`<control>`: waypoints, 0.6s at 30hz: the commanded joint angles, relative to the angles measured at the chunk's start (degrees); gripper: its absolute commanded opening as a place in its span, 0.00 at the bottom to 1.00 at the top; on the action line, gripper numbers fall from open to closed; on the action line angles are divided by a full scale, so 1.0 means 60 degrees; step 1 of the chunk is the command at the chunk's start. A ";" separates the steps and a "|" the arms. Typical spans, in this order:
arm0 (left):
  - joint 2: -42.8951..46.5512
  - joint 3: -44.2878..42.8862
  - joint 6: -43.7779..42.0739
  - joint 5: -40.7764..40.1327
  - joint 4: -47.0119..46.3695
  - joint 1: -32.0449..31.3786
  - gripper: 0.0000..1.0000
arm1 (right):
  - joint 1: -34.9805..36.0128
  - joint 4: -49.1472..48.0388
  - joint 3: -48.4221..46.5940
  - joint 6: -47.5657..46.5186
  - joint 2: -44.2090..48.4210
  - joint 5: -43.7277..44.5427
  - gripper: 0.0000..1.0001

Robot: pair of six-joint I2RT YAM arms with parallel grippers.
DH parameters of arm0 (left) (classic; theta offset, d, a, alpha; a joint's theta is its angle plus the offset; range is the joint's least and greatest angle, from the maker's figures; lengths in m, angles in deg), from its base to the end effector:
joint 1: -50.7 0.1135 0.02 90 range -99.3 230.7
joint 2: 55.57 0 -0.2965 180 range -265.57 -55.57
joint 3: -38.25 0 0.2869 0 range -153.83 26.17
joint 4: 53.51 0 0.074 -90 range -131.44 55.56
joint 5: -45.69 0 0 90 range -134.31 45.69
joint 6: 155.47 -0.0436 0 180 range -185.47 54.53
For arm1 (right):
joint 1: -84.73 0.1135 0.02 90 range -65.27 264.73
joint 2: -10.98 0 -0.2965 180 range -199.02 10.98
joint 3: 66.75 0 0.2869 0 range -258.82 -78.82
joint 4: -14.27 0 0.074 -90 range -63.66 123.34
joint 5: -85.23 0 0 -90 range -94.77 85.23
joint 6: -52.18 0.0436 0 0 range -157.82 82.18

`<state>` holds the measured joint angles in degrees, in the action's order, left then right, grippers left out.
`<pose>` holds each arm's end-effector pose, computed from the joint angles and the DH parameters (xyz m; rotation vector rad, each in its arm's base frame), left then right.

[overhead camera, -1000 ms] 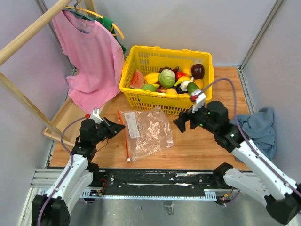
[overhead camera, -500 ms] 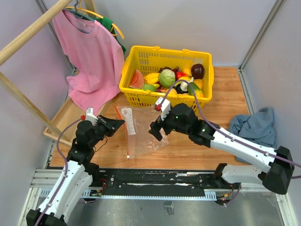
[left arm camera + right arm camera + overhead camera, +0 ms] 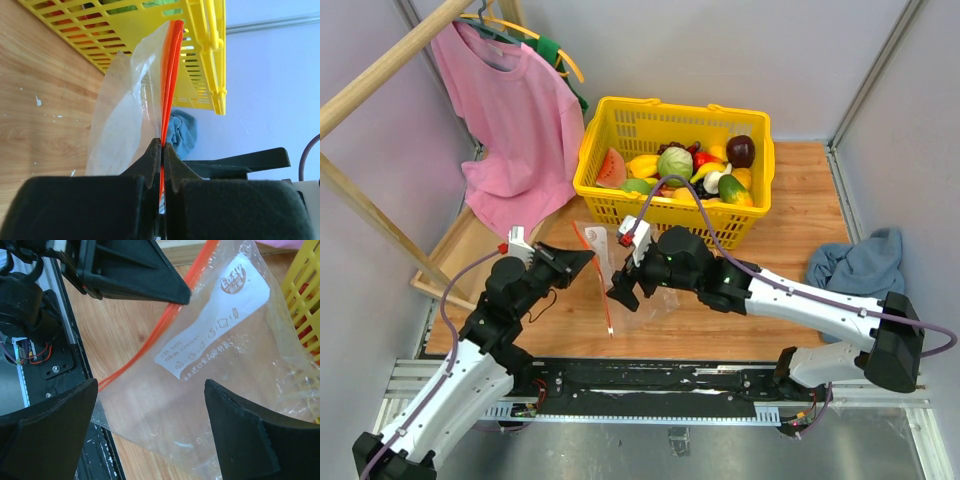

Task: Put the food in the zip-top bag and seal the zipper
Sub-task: Open the zipper of the food storage bag.

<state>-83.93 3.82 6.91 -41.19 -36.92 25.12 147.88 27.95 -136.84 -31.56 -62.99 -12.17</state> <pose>0.1432 -0.0712 0.2632 -0.7306 1.7991 -1.2524 0.1468 0.3024 0.3437 -1.0287 1.7015 0.9338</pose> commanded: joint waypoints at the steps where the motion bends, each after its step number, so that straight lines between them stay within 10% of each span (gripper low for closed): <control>1: -0.0296 -0.0355 0.0080 -0.0706 -0.0301 -0.0442 0.00 | 0.0274 -0.0326 -0.0389 0.0057 -0.0180 -0.0232 0.88; 18: -0.0953 -0.0748 -0.0231 -0.1134 -0.0429 -0.0951 0.00 | 0.0300 0.1491 -0.0730 -0.0366 -0.0822 0.1612 0.57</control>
<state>-89.77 1.11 6.56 -46.22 -38.23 19.98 148.98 33.67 -140.21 -32.46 -67.25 -6.38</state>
